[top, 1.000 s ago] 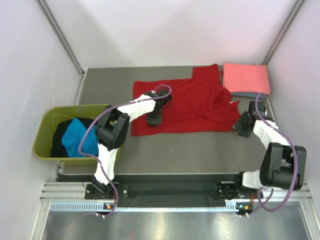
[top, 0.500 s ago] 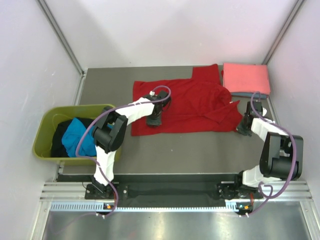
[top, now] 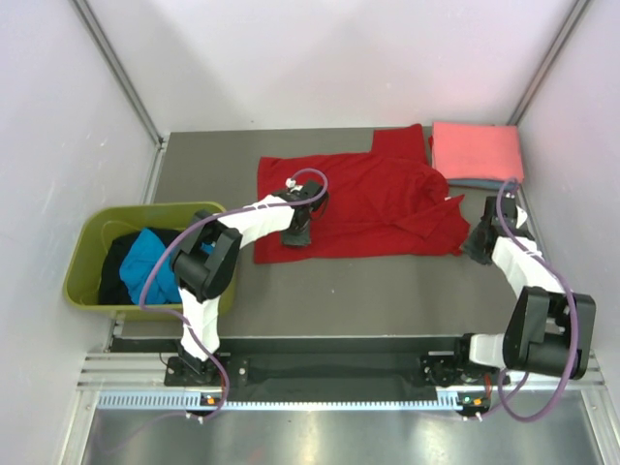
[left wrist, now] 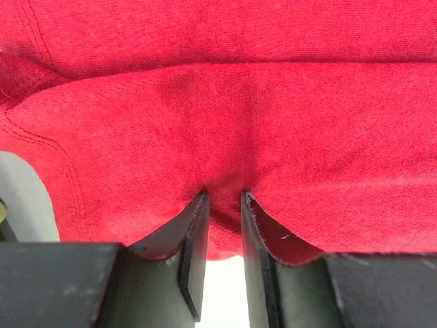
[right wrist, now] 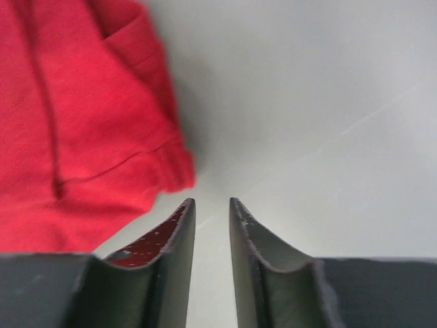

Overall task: Fold and stack the t-shirts
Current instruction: Fold the tshirt

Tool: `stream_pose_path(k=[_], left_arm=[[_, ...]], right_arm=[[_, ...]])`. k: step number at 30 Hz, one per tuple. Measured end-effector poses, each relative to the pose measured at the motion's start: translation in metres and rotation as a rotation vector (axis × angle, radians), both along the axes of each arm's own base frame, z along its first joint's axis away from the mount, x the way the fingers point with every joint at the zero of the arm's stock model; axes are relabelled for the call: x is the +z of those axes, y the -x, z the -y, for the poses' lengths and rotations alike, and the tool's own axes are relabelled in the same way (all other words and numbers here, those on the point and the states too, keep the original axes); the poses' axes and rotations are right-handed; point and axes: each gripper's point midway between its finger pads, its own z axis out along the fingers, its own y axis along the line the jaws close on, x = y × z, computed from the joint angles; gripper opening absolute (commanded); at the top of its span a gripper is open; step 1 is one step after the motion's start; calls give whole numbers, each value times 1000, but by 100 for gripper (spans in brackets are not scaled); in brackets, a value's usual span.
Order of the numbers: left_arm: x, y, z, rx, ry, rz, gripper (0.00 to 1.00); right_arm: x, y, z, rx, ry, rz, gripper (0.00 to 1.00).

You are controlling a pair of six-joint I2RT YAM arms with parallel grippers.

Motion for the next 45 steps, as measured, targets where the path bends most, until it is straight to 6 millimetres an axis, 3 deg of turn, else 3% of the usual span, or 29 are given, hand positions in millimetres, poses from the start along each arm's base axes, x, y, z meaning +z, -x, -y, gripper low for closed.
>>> stream_pose_path(k=[9,19,29,32,37,41,45], left_arm=[[0,2,0,-3,0,-8,31],[0,5,-3,-4,-12,-25,31],[0,5,-3,-3,-23,-41,31],[-1,5,-3,-4,-26,-45,31],[0,5,-3,-3,-28,-47,31],[0,5,-5,12,-46,-47,31],[-1,5,-5,30,-55,-42,31]], right_arm=[[10,0,-23,141,-63,134,34],[-26,-7,-28,267,-76,47,33],[-32,-15,-22,310,-30,49,33],[-34,-24,-21,329,-19,60,28],[-35,-31,-19,353,-3,57,0],[-26,-24,2,290,76,-34,0],[3,-28,27,226,175,-117,1]])
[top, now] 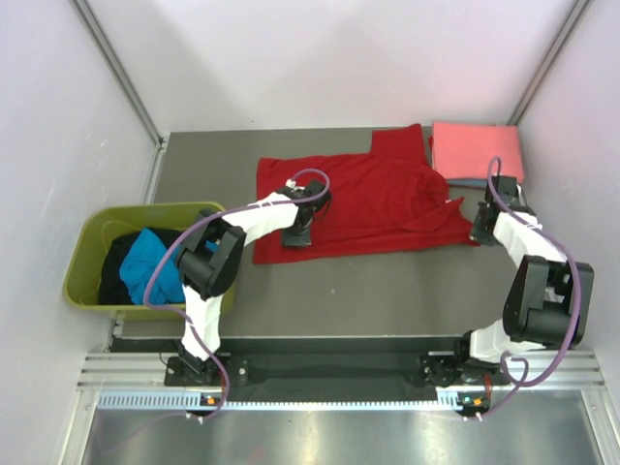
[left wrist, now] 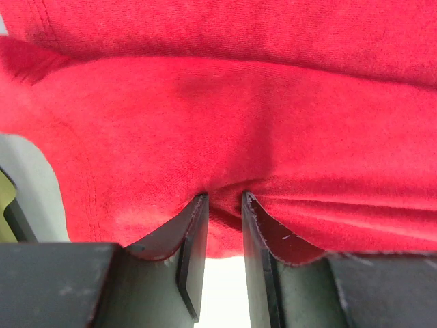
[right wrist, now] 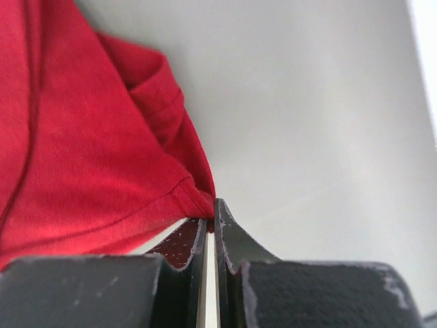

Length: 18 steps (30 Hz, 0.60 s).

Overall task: Fold and stack the t-shirts
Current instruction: Fold the tshirt

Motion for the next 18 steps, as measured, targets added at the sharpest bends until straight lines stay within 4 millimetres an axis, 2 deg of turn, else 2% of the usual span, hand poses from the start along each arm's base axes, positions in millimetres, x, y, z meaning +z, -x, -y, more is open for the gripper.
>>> stream_pose_path(k=[4,12,18], left_arm=[[-1,1,0,13,-1,6,31],[-1,5,-3,32,23,46,31],[-1,22,-8,40,20,38,32]], right_arm=[[14,1,6,20,46,-5,3],[-1,26,3,66,42,-146,13],[-18,37,-2,79,17,-266,20]])
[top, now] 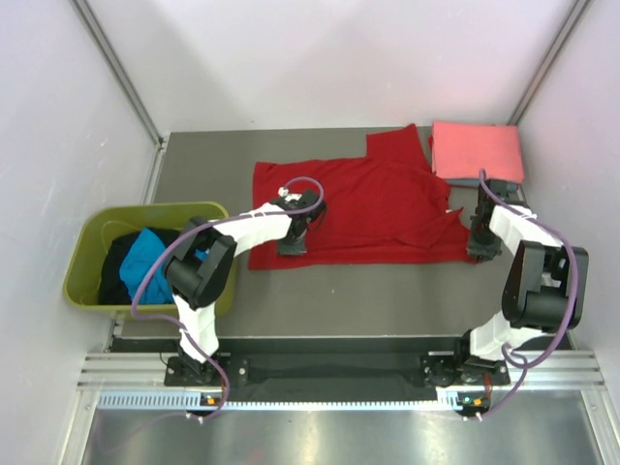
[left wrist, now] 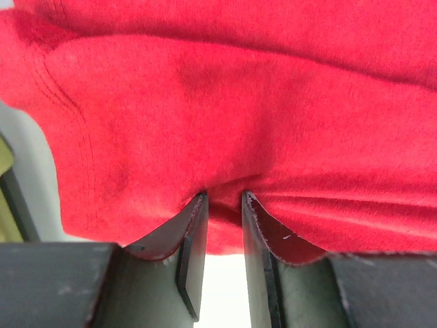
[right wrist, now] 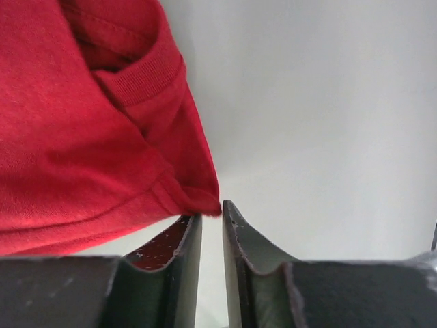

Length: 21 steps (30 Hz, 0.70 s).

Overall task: Fold and stack the t-shirts
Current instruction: Fold the tshirt

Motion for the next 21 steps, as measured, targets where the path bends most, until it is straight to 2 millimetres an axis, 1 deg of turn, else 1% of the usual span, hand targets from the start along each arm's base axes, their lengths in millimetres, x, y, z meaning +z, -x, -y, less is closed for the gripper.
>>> stream_pose_path(k=[1,3,5,7,9,10,11,13,15,17,19,21], left_arm=[[0,3,-1,-1,-6,-1,33],[0,13,-2,-9,-22,-18,33],[1,26,-3,-26,-42,-45,34],[3,37,-6,-44,-64,-79,35],[8,47,-9,-62,-90,-116,36],[12,49,-11,-71,-102,-129,37],[18,48,-11,-81,-107,-133,37],[34,36,-6,-97,-95,-112,37],[51,18,0,-107,-66,-69,36],[62,2,-1,-99,-41,-39,35],[65,-8,-8,-86,-29,-38,34],[61,-13,-17,-69,-27,-54,33]], right_arm=[[1,2,-1,-2,-1,-8,21],[4,6,-1,-12,4,-13,26],[12,10,2,-29,24,-21,28],[26,9,6,-53,46,-8,29],[42,1,10,-79,63,30,31],[49,-4,11,-92,65,54,31],[56,-10,10,-108,61,83,32],[62,-17,7,-134,38,130,32],[63,-21,-2,-158,-14,163,31],[59,-26,-14,-175,-85,198,29],[51,-28,-22,-191,-133,224,28],[40,-26,-26,-211,-154,225,28]])
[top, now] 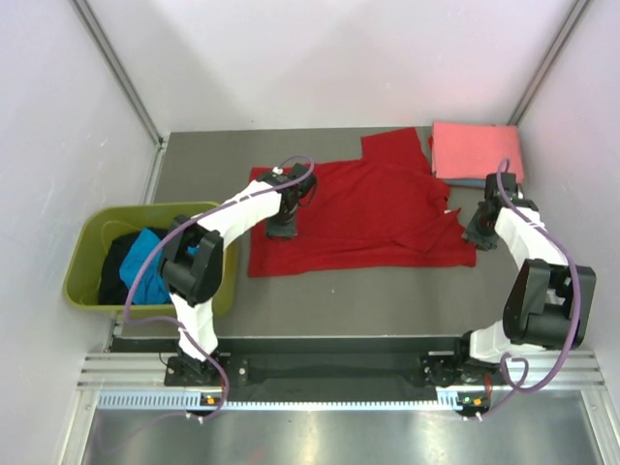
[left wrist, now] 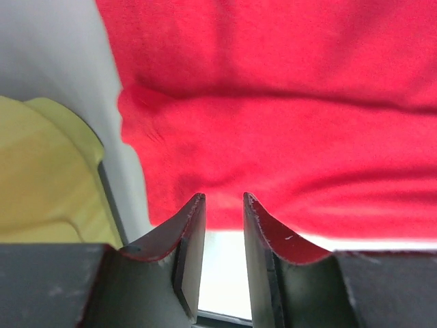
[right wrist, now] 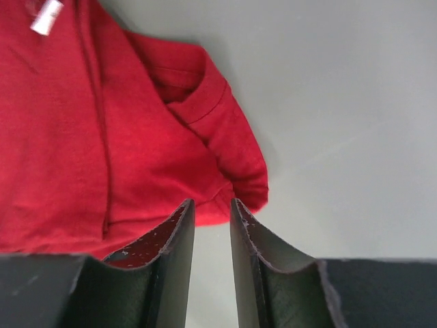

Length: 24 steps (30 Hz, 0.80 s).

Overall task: Fold and stack the t-shirts
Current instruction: Fold the tshirt

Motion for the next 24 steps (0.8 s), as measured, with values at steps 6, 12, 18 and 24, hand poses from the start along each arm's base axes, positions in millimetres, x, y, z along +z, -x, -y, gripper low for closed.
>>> stream_pose_path(k=[6,12,18,24], left_arm=[[-41,0,-21,34,-79,-98,32],[-59,13,-39,67,-162,-141,32],[-55,18,-42,83,-182,-125,33],[-33,16,-37,65,-171,-97,33]], right_arm=[[-40,3,10,-66,-15,-51,27],[-64,19,44,-202,-52,-79,27],[-63,19,47,-208,-77,-62,27],[-44,17,46,-213,-78,-25,30]])
